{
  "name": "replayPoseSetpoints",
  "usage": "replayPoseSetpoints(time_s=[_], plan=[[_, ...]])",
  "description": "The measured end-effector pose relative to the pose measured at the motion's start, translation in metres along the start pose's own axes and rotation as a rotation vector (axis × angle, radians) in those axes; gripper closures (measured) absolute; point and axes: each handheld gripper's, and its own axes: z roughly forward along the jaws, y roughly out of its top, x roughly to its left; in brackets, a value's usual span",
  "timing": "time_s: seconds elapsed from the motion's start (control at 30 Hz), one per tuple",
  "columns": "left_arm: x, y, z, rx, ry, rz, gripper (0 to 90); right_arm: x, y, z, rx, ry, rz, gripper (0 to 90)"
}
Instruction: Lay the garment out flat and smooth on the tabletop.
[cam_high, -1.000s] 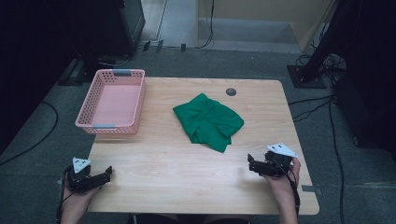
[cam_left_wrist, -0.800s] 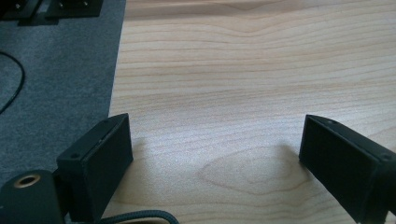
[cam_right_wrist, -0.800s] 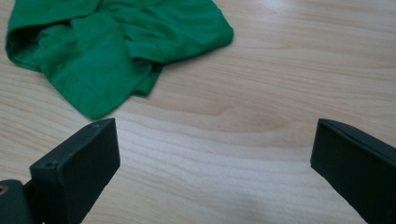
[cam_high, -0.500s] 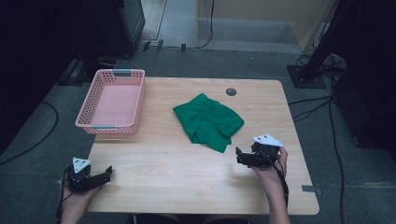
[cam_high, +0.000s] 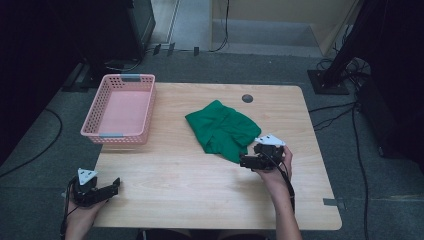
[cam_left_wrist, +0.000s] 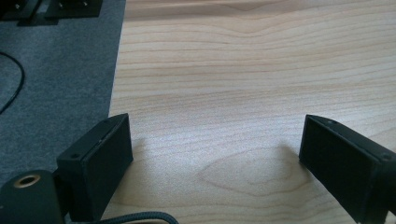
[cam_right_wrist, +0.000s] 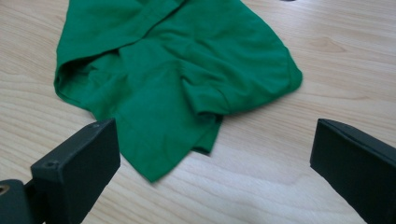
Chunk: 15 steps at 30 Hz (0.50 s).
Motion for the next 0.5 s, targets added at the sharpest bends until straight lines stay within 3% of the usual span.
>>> replayPoseSetpoints(time_s=[0.33, 0.5], plan=[[0.0, 0.0, 0.0, -0.001, -0.001, 0.0, 10.2, 0.014, 0.011, 0.021, 0.022, 0.015, 0.012, 2.6], [0.0, 0.0, 0.0, -0.001, -0.001, 0.001, 10.3, 0.02, 0.016, 0.038, 0.025, 0.005, 0.07, 10.9]])
